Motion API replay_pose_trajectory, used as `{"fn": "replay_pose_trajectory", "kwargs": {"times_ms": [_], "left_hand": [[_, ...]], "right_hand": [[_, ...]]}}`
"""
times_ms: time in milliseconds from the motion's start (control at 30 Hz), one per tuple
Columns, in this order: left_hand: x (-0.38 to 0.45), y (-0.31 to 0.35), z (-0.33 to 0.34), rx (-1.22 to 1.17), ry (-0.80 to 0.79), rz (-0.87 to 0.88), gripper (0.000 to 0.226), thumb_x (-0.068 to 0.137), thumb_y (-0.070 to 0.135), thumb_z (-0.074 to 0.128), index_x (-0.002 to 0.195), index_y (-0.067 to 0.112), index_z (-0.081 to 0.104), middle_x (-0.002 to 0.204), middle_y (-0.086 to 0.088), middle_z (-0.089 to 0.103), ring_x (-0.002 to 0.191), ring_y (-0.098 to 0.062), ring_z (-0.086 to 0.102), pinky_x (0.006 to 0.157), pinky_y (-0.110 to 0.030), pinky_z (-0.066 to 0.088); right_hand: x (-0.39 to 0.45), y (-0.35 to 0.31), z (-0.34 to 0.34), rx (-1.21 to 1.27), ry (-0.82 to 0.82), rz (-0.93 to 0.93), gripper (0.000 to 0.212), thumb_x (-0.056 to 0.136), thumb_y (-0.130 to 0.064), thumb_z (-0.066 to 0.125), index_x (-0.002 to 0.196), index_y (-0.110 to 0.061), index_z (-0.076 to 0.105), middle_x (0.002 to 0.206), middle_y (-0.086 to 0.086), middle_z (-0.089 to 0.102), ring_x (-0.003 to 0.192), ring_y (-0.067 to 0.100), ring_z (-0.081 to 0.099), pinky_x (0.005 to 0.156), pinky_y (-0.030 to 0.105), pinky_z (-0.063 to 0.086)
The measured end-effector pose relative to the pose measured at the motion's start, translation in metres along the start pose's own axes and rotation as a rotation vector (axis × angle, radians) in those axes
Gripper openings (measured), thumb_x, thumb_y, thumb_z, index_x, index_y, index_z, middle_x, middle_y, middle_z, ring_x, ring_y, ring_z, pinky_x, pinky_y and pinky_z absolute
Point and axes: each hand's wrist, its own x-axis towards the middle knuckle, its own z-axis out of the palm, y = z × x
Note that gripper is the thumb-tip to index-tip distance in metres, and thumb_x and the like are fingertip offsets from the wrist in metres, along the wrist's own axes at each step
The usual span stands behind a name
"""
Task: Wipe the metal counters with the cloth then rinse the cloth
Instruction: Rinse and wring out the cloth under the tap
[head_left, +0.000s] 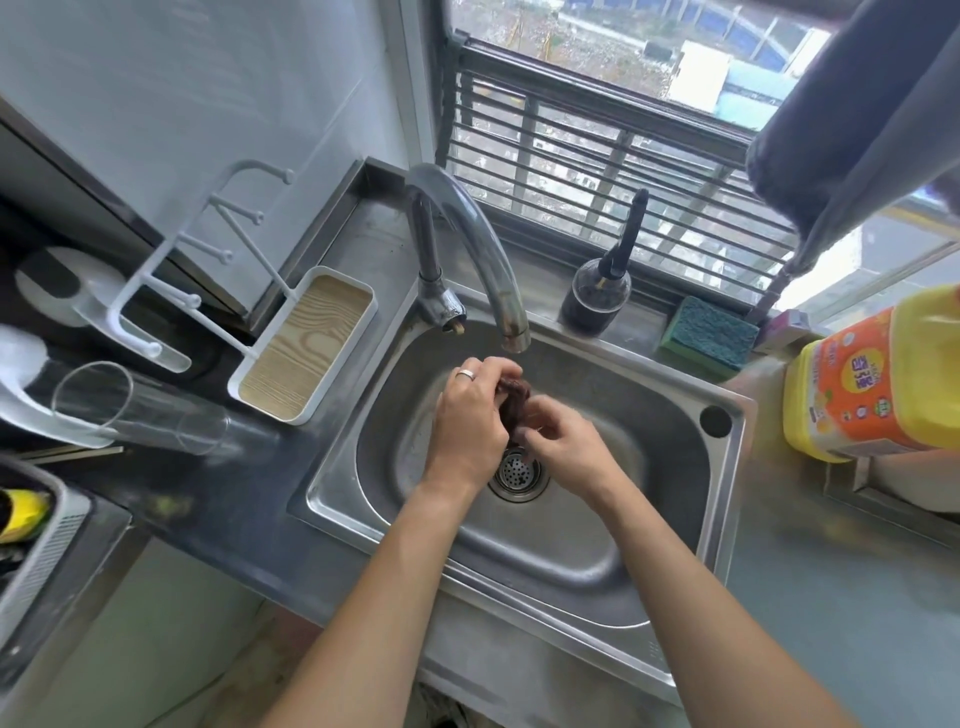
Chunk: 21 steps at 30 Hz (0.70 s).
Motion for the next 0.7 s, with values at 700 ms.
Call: {"fn": "replay_pose_trajectory", "kwargs": {"times_ms": [700], "left_hand": [[-0.002, -0.010, -0.005, 0.019, 0.147, 0.001, 0.028, 0.089, -0.006, 0.054, 0.100, 0.019, 0.062, 0.098, -0.001, 0.061, 0.092, -0.022, 0.058, 0.083, -0.039, 0.050]], "right_hand": [[-0.005, 0.012, -0.022, -0.324, 0.277, 0.128, 0.027, 0.084, -0.042, 0.079, 0.072, -0.020, 0.068, 0.079, 0.000, 0.072, 0.078, 0.021, 0.065, 0.070, 0.029, 0.047]]}}
